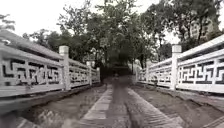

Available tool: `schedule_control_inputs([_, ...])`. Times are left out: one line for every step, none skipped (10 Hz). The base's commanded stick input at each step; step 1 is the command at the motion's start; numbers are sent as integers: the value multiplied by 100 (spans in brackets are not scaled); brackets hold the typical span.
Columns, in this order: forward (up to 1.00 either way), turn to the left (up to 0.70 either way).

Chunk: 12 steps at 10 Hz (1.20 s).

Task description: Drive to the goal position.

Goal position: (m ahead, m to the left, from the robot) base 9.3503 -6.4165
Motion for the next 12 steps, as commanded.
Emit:
schedule_control_inputs([63,2])
schedule_control_inputs([63,2])
schedule_control_inputs([63,2])
schedule_control_inputs([63,2])
schedule_control_inputs([64,2])
schedule_control_inputs([64,2])
schedule_control_inputs([63,2])
schedule_control_inputs([63,2])
schedule_control_inputs([63,2])
schedule_control_inputs([63,2])
schedule_control_inputs([64,2])
schedule_control_inputs([64,2])
